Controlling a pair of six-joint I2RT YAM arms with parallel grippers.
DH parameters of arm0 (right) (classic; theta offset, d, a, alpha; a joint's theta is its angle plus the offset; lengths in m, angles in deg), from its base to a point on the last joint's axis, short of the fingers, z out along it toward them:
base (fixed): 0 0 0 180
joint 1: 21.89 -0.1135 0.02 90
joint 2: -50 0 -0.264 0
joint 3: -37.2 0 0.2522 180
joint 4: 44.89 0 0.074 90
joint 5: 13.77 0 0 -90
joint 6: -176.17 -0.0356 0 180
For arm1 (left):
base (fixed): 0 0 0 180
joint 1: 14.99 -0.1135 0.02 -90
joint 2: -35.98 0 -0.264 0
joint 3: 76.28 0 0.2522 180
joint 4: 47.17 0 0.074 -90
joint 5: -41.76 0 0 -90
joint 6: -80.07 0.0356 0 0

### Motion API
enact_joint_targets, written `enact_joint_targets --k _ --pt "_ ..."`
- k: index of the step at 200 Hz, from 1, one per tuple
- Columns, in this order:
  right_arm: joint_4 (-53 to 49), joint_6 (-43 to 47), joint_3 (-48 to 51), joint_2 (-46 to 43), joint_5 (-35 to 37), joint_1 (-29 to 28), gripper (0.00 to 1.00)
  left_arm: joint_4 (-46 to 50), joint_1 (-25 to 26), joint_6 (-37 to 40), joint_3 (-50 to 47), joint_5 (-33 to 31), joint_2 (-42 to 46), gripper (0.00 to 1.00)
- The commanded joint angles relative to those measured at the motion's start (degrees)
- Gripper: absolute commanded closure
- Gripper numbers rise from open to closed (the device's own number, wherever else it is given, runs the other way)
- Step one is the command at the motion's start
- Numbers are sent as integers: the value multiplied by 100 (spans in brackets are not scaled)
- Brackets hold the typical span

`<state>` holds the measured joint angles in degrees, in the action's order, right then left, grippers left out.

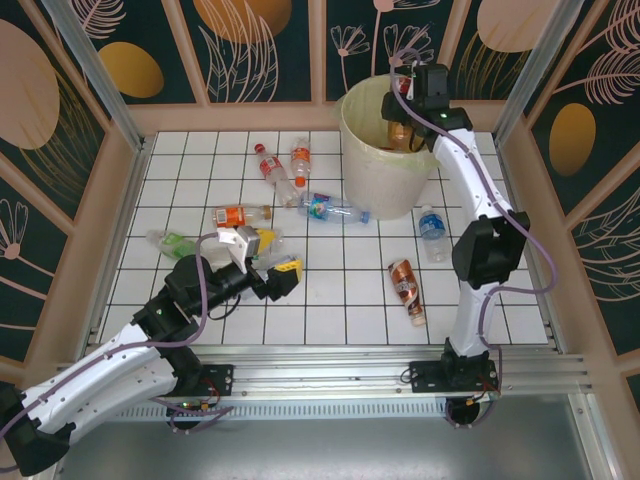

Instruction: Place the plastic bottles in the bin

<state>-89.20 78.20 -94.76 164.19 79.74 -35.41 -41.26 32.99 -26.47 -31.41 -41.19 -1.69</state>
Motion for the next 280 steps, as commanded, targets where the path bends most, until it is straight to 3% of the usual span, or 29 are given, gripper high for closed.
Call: enact_joint_targets --k 1,165,280 --pt "-166 -61 49 144 -170 42 32 -40 -22 76 80 86 14 1" --pt "-1026 -203 0 674 -213 15 31 12 -17 56 88 69 13 1" --pt "-1094 -232 8 866 -243 4 30 47 -18 54 88 60 -4 1"
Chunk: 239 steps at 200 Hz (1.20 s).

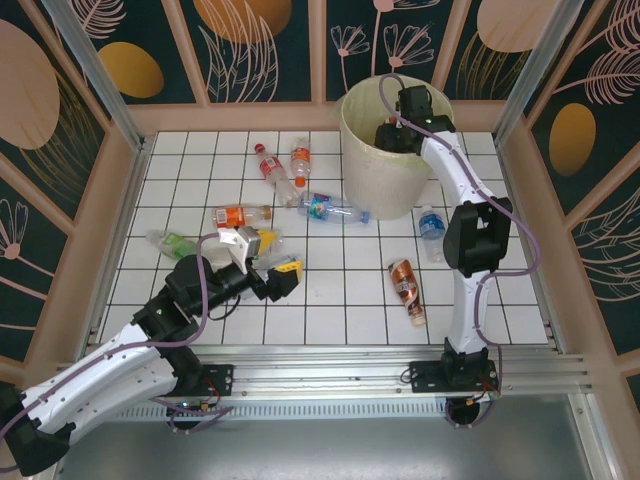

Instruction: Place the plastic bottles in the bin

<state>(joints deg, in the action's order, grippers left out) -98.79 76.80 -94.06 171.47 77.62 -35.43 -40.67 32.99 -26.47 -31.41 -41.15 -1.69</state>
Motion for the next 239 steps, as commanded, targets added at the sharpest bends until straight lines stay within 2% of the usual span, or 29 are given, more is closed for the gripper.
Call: enact_joint_targets --k 1,151,239 --pt "-134 -92 -62 139 -32 8 30 -12 -22 54 88 55 -4 1" --pt "-229 -105 -335 193 -32 2 18 15 -22 85 116 30 -12 1" --pt "105 -354 -296 -316 -956 52 18 111 -17 37 158 -15 -23 1"
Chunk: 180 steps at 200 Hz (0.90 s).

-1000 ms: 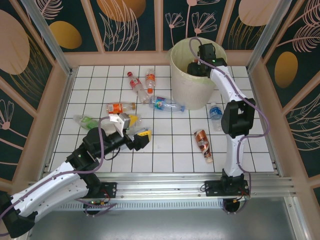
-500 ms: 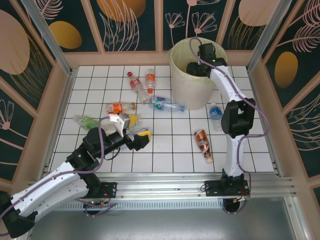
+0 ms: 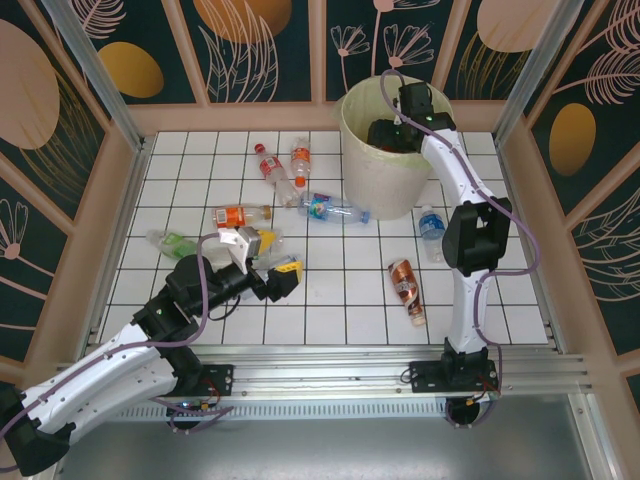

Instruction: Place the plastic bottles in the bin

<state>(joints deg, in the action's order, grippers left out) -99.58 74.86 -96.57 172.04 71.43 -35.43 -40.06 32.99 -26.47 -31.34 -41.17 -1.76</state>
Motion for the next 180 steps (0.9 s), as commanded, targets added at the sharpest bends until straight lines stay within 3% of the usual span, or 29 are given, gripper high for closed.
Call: enact_joint_targets --k 1,126,180 --pt "187 -165 -42 -382 -347 57 18 50 -17 37 152 -13 -16 1" --pt "1393 -354 1080 -2012 -1371 147 19 248 -18 -67 248 -206 -23 1" --pt "1992 -257 2113 -3038 -2019 -26 18 1547 -17 -297 800 -970 -245 1"
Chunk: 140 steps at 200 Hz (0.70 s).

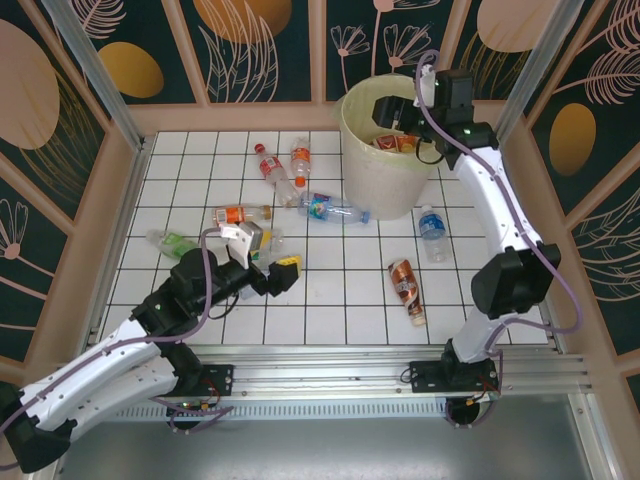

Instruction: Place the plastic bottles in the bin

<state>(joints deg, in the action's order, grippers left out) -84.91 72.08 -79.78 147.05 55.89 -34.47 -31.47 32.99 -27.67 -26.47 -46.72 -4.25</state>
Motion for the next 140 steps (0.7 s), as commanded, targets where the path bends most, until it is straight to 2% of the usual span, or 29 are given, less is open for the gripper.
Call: enact_joint_targets --k 1,58,99,119,140 --pt "543 29 452 -557 -468 -127 19 704 -17 -186 318 -419 5 1" --pt "714 378 1595 -1672 -278 -811 18 2106 -17 -445 962 -919 -375 1" --pt "840 339 2469 -2352 -225 -1317 19 3119 -9 -302 1456 -875 -1230 2" --pt "893 239 2860 -2616 -240 -1515 19 3376 -9 -208 1744 -698 -1711 3" --pt "1091 90 3303 -2946 -258 -1674 19 3475 -9 -427 1924 -813 -2233 3"
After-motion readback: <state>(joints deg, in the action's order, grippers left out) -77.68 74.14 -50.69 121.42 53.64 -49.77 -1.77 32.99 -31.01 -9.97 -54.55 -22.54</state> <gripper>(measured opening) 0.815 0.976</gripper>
